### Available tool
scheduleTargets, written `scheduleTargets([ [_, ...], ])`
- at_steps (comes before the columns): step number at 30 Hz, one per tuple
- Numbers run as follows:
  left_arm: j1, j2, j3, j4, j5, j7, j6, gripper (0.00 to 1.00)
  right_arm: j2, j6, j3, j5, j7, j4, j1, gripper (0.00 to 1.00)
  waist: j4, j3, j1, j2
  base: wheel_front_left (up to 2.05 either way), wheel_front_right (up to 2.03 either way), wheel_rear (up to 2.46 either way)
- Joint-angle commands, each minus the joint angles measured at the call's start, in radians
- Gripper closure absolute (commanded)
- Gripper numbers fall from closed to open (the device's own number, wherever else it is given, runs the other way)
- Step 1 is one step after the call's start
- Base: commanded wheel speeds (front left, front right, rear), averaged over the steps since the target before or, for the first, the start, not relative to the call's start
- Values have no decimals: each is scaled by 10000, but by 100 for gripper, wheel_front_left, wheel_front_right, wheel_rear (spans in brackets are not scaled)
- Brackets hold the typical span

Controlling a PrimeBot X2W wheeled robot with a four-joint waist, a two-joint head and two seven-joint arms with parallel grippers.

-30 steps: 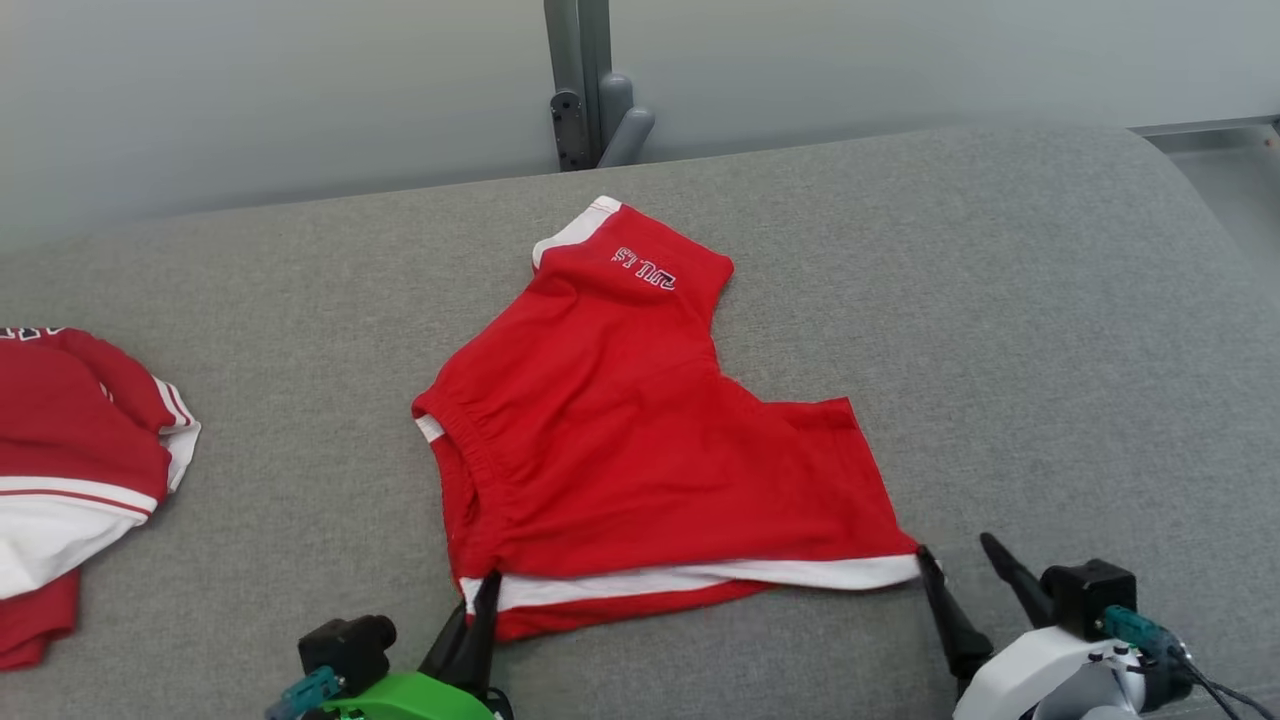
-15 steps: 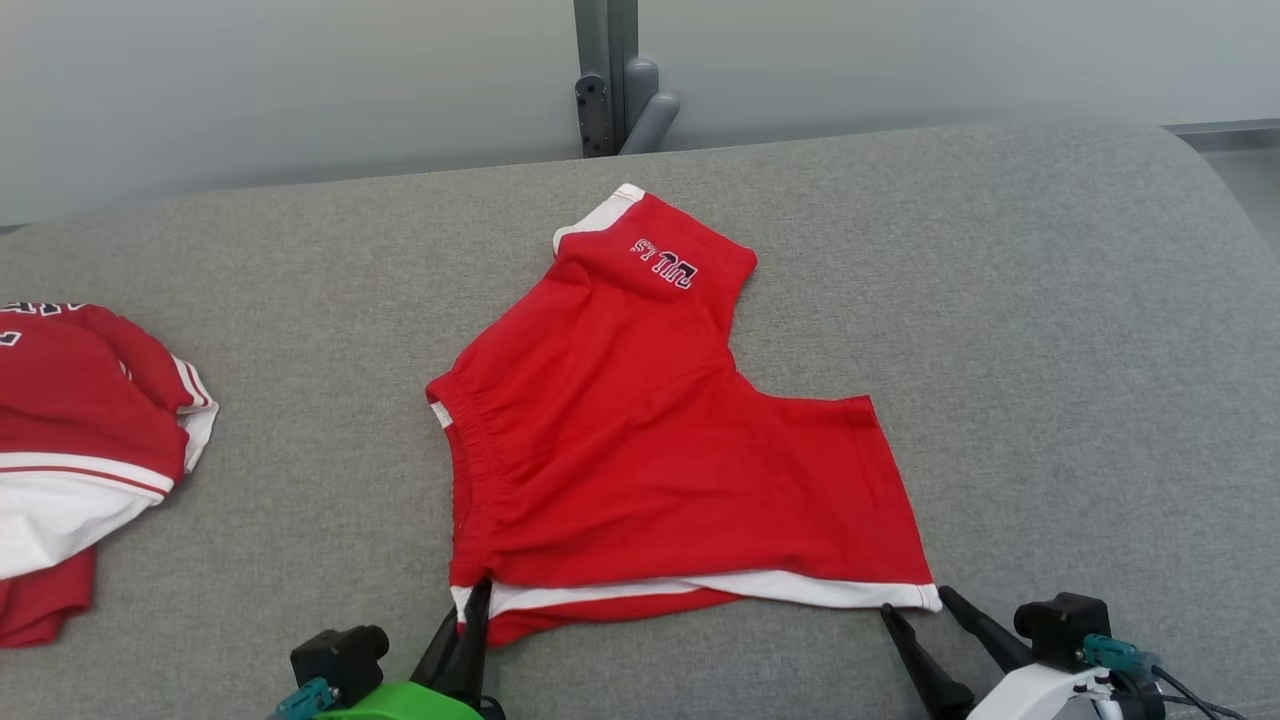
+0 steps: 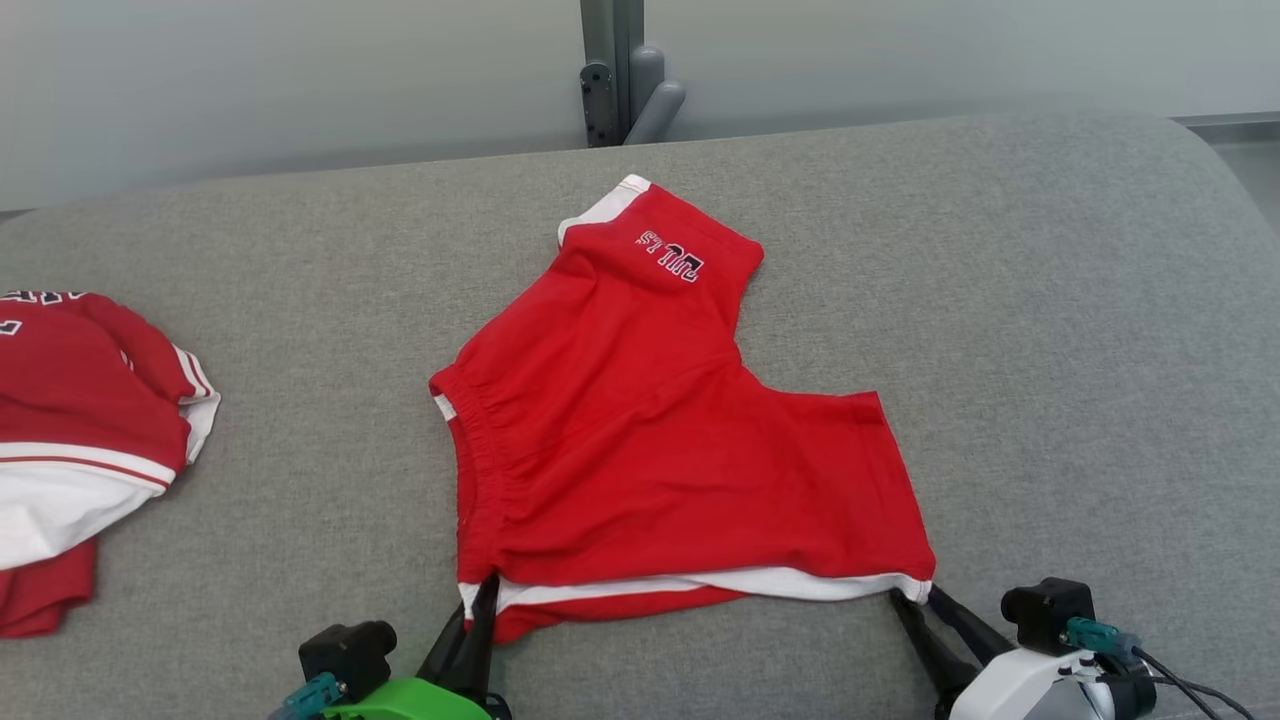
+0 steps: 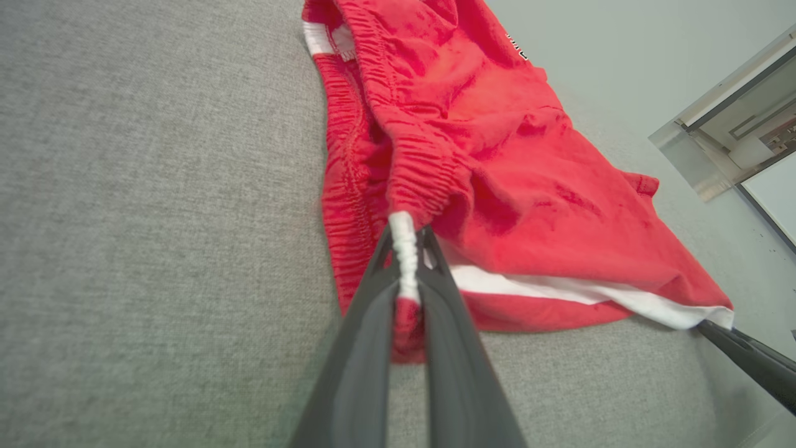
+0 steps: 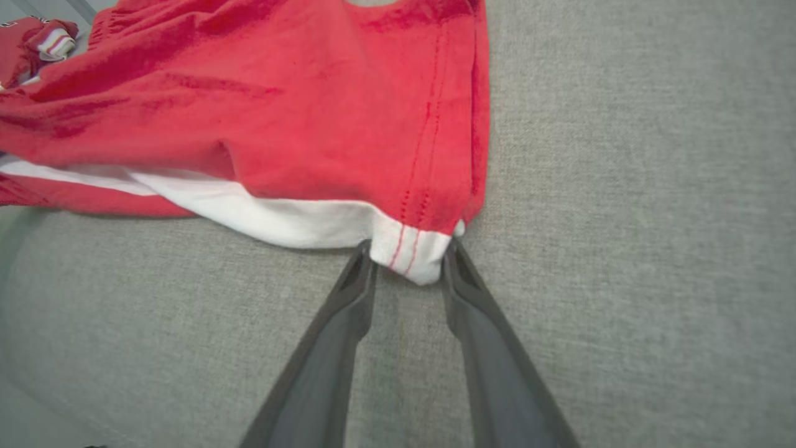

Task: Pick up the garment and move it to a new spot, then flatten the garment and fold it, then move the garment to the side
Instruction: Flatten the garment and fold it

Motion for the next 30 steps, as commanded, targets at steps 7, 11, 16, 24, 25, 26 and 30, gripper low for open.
scheduleTargets([
  [7,11,35,-19,13,-133,7,8,100,-2,-11,-194,-161,-28,164,-38,100,76,-143,0,0,0,0,0],
  [11,512,42,12,-30,-200,9,8,100,-104,-11,-191,-128,-28,78,355,100,43,-718,0,0,0,0,0],
  [16,1047,57,157,-134,-158,7,8,100,-206,-11,-183,5,-28,-93,826,100,14,-1246,0,0,0,0,0],
  [24,2031,13,526,-300,69,7,8,100,-504,-11,241,297,-30,-615,1951,100,215,-1896,0,0,0,0,0],
  [25,2129,-2,522,-325,95,7,8,100,-543,-11,316,362,-30,-693,2086,100,280,-1919,0,0,0,0,0],
  [26,2209,-9,531,-354,112,7,8,100,-627,-12,347,389,-28,-786,2165,100,345,-1920,0,0,0,0,0],
  [30,2153,-87,743,-869,113,4,9,100,-780,-12,-602,372,-30,-1356,1882,100,649,-1646,0,0,0,0,0],
])
